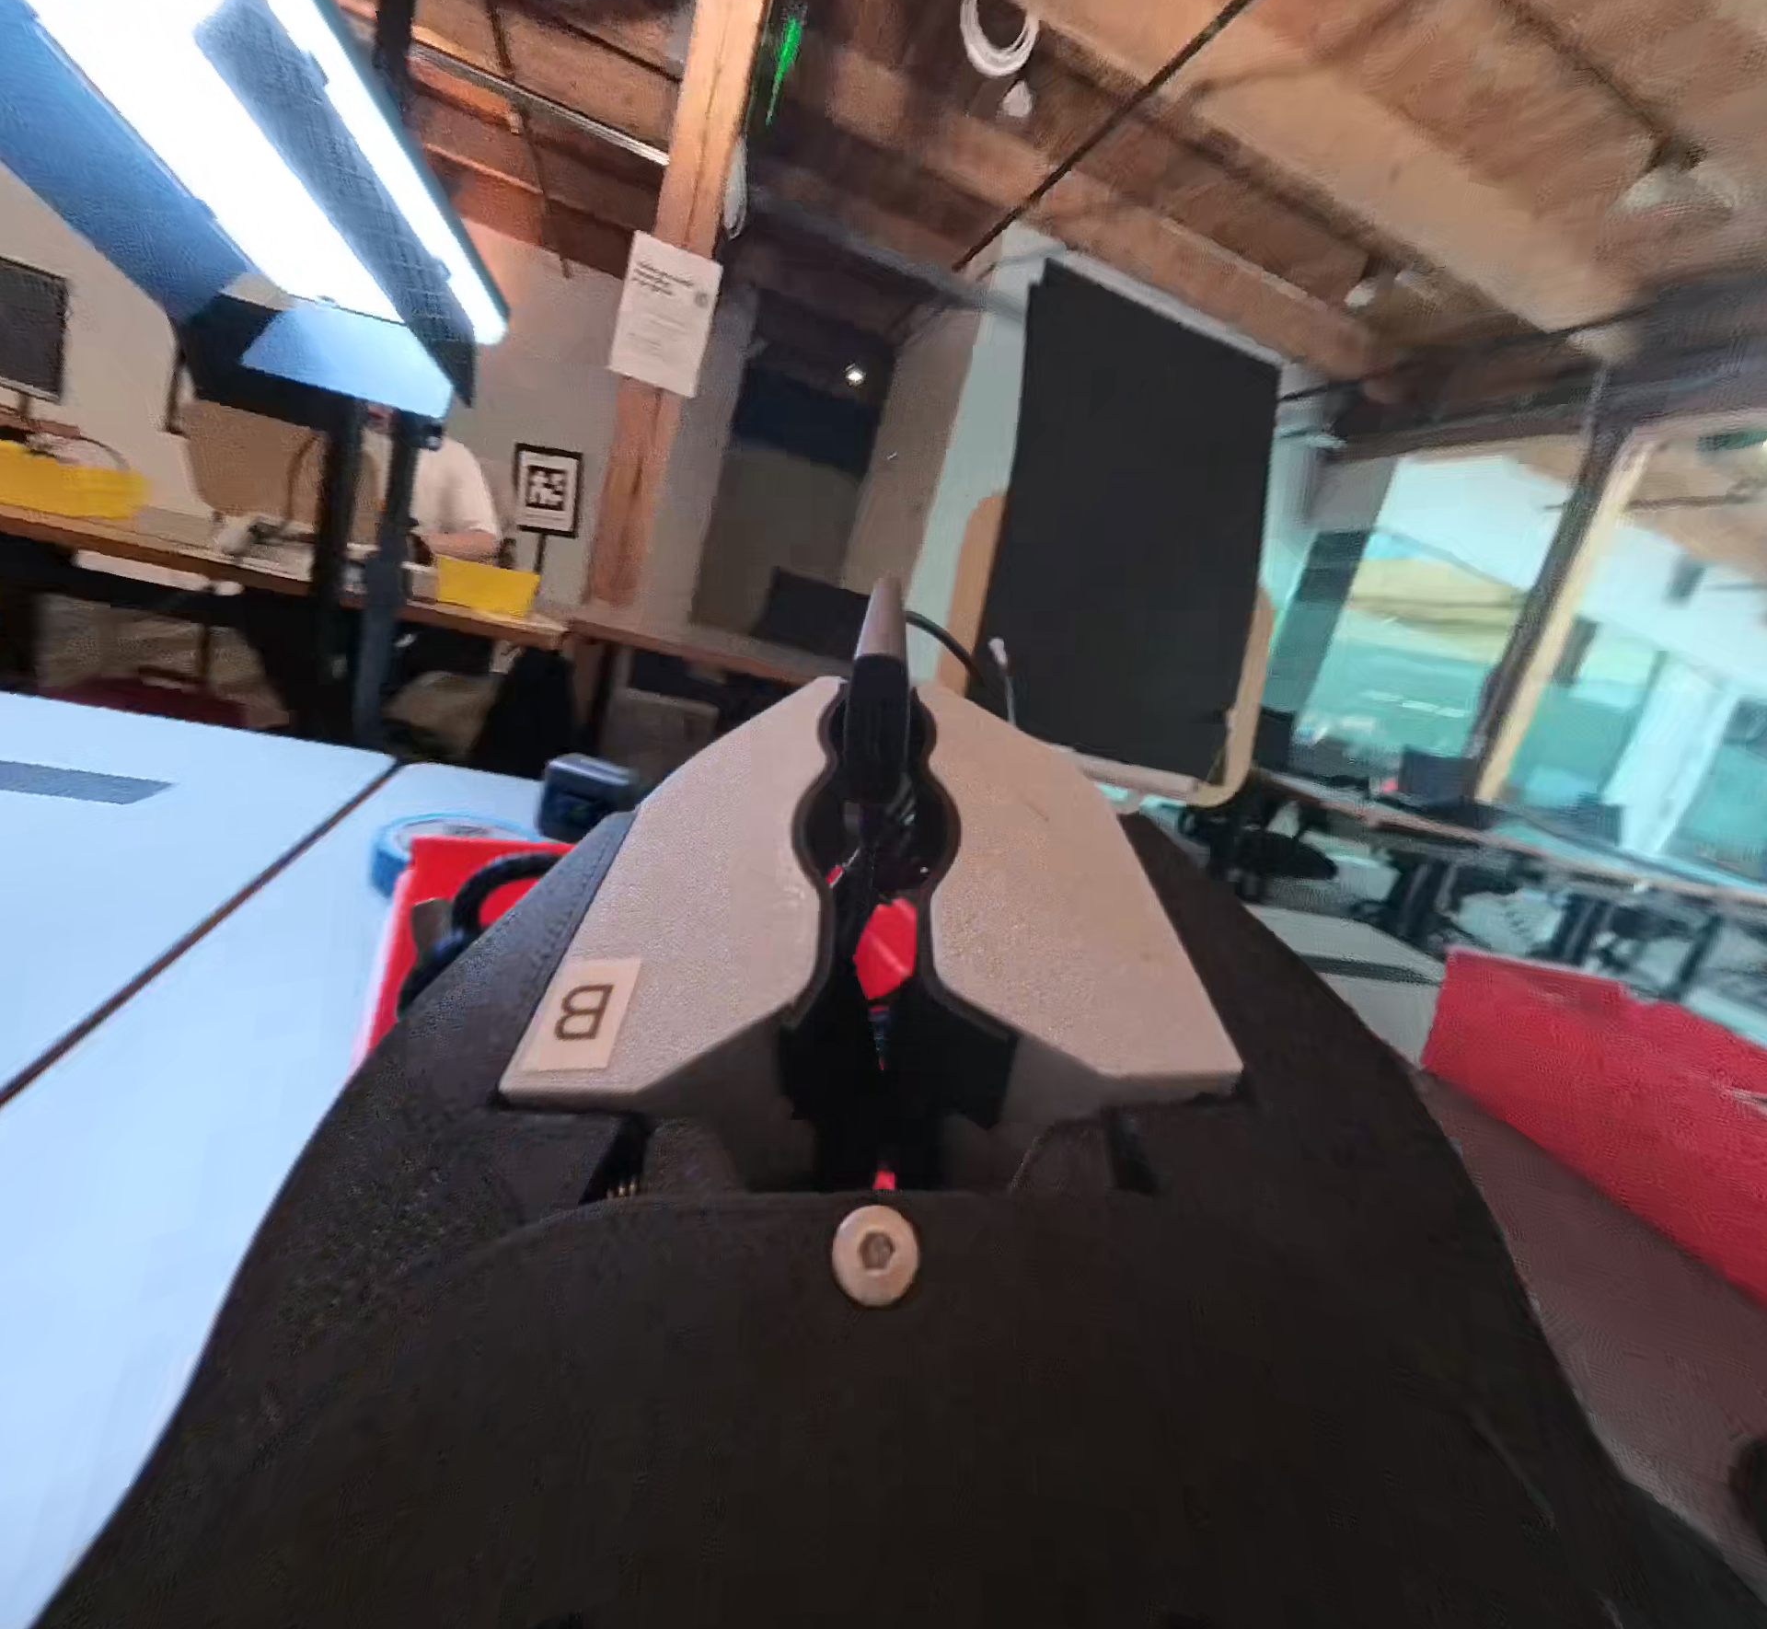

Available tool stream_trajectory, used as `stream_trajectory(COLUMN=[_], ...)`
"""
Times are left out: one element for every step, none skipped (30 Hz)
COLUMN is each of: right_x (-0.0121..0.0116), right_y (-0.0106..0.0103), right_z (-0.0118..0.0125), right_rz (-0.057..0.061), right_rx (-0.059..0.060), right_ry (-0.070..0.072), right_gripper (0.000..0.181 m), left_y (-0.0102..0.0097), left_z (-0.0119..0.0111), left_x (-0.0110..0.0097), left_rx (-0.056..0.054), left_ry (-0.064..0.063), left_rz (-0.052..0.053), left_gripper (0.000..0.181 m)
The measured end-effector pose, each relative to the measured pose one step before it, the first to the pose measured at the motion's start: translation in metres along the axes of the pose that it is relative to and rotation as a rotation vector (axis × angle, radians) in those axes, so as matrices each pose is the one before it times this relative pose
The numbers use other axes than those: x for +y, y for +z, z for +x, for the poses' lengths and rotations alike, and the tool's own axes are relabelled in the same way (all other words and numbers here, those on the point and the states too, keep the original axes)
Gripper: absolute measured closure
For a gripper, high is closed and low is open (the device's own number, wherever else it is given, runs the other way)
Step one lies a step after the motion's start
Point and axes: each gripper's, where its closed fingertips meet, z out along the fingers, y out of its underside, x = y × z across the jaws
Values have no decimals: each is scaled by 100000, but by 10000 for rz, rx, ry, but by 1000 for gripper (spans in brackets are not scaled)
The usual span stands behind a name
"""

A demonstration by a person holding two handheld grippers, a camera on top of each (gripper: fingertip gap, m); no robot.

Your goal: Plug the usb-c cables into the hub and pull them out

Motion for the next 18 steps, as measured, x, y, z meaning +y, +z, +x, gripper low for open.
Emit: stream_trajectory(right_x=[61,80,96,91,55,34,36,15,-32,-117,-214,-318,-389,-424,-432,-400,-372,-318], right_y=[21,28,37,35,38,65,95,123,160,237,340,442,529,602,697,769,833,907], right_z=[-54,-78,-75,-50,-34,-14,-56,-186,-402,-554,-589,-579,-710,-930,-1087,-1161,-1140,-1071], right_rz=[1,-30,-59,-66,-42,-17,-5,8,29,79,155,235,302,341,360,360,350,322], right_rx=[-26,-42,-41,-30,-17,-5,-34,-121,-247,-335,-316,-269,-308,-406,-477,-491,-460,-390], right_ry=[41,12,-23,-40,-12,81,213,344,461,522,519,488,461,451,446,426,406,393], right_gripper=[146,146,146,146,146,146,146,146,148,152,154,154,155,156,157,158,159,159], left_y=[-111,-140,-75,-27,-33,22,64,172,148,238,332,385,454,485,525,553,583,632], left_z=[-107,-281,26,293,541,644,705,874,963,1059,1200,1322,1301,1320,1450,1476,1483,1430], left_x=[-437,-306,-221,-263,-416,-564,-584,-564,-475,-356,-248,-96,88,225,370,464,500,621], left_rx=[68,-238,-126,47,214,298,300,329,265,249,277,290,224,210,307,388,381,347], left_ry=[-326,332,390,91,-14,-109,-222,-157,-36,110,267,352,296,172,92,-21,-167,-235], left_rz=[344,194,34,55,179,283,277,285,275,241,208,162,96,42,12,4,23,-4], left_gripper=[174,174,174,174,174,174,174,174,174,174,174,176,174,174,174,174,174,174])
